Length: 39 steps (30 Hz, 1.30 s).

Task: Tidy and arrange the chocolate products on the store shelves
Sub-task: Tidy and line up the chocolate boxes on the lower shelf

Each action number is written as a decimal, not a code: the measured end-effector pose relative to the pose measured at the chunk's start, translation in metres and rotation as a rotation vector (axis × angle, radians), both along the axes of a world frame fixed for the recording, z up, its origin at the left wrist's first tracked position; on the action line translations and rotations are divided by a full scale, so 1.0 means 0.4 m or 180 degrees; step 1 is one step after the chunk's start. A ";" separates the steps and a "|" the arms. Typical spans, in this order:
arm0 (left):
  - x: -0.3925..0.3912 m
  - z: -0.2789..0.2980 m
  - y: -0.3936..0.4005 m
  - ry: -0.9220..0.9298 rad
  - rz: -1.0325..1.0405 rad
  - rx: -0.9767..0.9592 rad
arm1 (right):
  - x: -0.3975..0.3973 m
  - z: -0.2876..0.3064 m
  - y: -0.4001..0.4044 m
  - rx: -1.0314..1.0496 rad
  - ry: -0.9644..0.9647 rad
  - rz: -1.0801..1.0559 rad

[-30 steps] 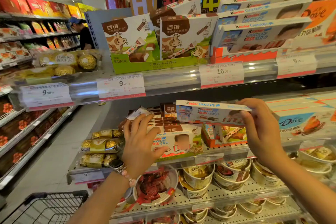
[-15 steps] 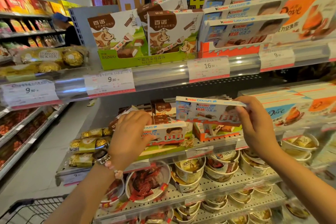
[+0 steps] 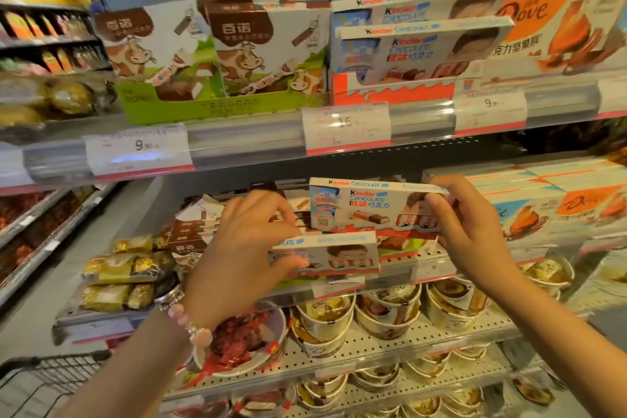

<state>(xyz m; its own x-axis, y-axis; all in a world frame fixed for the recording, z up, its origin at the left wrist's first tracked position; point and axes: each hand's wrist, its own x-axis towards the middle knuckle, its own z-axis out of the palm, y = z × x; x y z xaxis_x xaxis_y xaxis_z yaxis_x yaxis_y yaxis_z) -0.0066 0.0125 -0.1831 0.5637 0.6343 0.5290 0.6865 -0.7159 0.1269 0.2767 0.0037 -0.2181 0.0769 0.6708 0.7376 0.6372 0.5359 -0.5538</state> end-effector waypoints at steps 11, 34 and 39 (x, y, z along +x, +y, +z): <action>0.169 -0.012 0.009 0.0167 -0.0064 -0.0274 | 0.092 -0.017 0.009 -0.0167 -0.0452 0.0681; 0.137 -0.088 -0.058 -0.0346 0.0183 -0.1230 | 0.093 0.044 0.255 -0.1898 -0.2796 0.0021; 0.094 -0.114 -0.055 -0.0352 0.0212 -0.0883 | 0.092 0.038 0.242 -0.1847 -0.2488 0.0045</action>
